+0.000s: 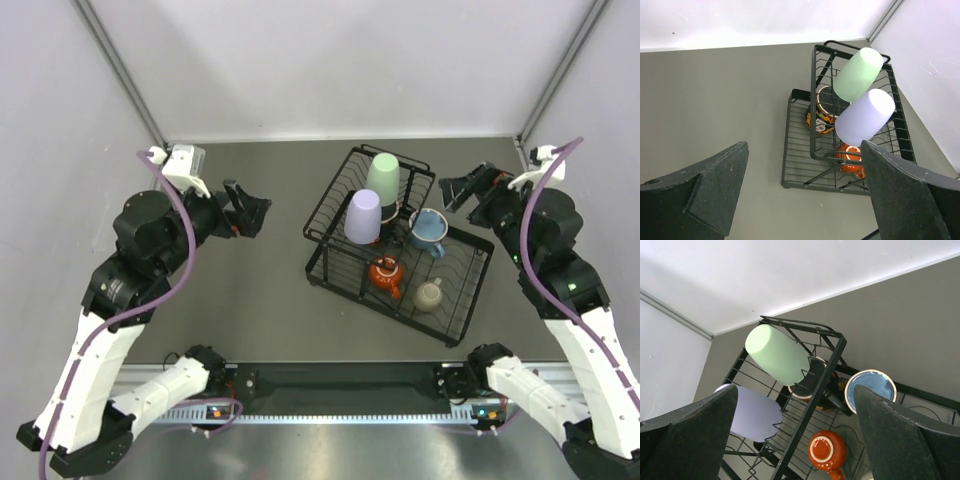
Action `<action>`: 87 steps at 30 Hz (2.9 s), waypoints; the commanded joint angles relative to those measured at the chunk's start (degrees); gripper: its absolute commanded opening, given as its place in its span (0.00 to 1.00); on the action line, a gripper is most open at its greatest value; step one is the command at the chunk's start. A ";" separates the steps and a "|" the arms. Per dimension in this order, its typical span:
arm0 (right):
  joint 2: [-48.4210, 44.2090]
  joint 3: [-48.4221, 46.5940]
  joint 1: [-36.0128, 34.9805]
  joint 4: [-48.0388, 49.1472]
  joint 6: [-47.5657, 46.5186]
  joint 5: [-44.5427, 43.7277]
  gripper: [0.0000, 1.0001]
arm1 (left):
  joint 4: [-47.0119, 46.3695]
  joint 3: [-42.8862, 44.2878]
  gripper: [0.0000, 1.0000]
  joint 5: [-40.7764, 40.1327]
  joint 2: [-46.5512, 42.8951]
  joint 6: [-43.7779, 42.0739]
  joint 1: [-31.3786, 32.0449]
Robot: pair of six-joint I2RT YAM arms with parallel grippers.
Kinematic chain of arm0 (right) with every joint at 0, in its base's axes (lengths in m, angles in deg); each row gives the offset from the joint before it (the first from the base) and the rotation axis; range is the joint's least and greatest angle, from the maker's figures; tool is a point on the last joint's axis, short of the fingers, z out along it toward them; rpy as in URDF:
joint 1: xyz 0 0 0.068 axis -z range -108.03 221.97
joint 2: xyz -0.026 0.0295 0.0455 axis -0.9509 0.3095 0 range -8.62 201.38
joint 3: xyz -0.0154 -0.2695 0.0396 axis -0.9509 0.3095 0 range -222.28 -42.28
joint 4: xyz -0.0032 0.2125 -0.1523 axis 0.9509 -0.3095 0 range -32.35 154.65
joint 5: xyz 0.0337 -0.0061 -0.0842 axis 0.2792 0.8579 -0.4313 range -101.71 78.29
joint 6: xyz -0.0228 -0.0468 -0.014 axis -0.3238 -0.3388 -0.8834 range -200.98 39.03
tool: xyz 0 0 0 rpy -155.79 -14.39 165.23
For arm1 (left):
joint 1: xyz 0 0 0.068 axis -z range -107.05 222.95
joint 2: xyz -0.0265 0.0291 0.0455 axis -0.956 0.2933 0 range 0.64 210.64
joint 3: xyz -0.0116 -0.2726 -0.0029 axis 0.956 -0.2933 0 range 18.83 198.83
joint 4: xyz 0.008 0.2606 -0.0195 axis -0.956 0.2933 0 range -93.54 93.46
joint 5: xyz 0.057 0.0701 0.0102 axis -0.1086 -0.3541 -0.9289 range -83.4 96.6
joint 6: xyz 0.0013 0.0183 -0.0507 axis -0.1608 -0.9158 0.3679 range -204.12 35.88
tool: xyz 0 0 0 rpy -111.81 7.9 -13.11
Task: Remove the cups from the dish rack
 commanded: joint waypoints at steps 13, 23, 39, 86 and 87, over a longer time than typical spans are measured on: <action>0.48 0.77 -0.32 -5.70 -11.95 -5.61 1.00 | 2.34 -1.46 0.99 -1.40 -0.76 0.94 0.19; 4.27 6.47 13.27 -6.85 -12.13 9.50 1.00 | 3.31 -2.42 0.96 8.70 3.98 4.55 -0.08; 6.73 27.04 20.24 4.66 -11.34 19.18 0.63 | 2.43 -8.93 0.98 26.89 7.06 7.80 -13.95; 21.32 38.65 20.24 34.63 -22.41 27.00 0.43 | 1.64 -8.41 0.97 25.40 8.46 11.50 -16.34; 21.58 38.48 20.16 34.63 -22.67 27.44 0.42 | 1.73 -7.88 0.97 25.49 8.55 11.50 -16.34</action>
